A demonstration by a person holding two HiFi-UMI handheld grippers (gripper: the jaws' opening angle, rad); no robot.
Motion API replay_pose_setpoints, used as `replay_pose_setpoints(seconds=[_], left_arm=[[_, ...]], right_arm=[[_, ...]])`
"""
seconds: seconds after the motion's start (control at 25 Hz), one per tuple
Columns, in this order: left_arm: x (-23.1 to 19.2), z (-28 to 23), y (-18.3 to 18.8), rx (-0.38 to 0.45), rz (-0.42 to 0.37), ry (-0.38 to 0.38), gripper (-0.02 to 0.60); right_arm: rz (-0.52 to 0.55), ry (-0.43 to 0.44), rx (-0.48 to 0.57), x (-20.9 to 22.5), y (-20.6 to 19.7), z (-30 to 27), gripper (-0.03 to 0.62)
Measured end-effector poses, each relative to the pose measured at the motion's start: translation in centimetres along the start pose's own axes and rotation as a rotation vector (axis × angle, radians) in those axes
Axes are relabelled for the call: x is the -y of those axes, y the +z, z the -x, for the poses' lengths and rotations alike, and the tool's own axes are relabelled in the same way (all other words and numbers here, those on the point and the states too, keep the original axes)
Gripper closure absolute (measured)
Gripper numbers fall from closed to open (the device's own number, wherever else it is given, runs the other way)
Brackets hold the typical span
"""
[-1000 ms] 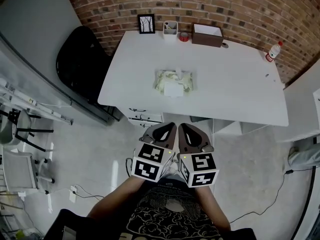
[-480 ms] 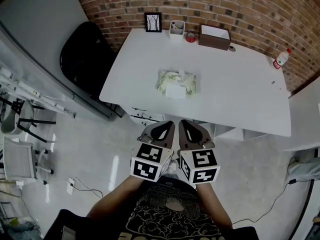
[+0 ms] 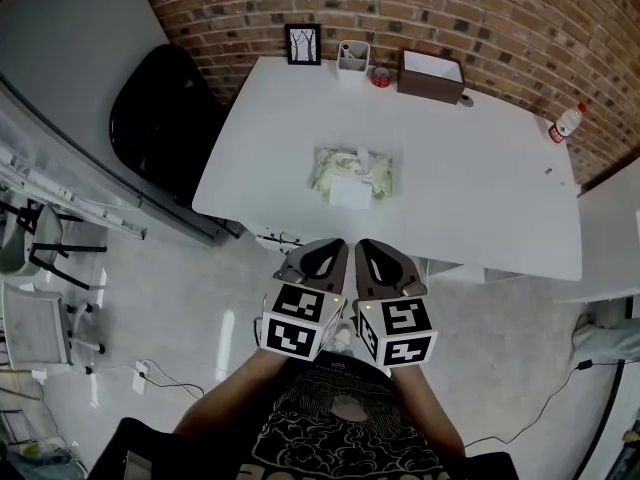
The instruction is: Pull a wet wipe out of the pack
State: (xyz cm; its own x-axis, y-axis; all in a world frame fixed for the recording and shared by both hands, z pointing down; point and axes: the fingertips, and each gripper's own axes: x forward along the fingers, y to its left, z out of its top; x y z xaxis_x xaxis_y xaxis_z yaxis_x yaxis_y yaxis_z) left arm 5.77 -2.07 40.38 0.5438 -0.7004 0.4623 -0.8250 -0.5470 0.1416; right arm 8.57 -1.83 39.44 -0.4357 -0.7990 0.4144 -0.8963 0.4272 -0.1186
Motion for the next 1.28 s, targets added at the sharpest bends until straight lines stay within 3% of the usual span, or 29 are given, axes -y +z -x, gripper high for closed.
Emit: replay_pose_setpoints(seconds=[0.72, 1.28], left_arm=[[-6.9, -8.0, 2.9, -0.039, -0.019, -0.079, 0.571], [-11.3, -13.0, 3.7, -0.076, -0.054, -0.158, 0.569]], right_arm=[[-0.015, -0.071, -0.064, 3.5, 2.4, -9.6, 0.574], [-0.014, -0.153, -0.163, 6.0, 1.7, -16.1, 0.574]])
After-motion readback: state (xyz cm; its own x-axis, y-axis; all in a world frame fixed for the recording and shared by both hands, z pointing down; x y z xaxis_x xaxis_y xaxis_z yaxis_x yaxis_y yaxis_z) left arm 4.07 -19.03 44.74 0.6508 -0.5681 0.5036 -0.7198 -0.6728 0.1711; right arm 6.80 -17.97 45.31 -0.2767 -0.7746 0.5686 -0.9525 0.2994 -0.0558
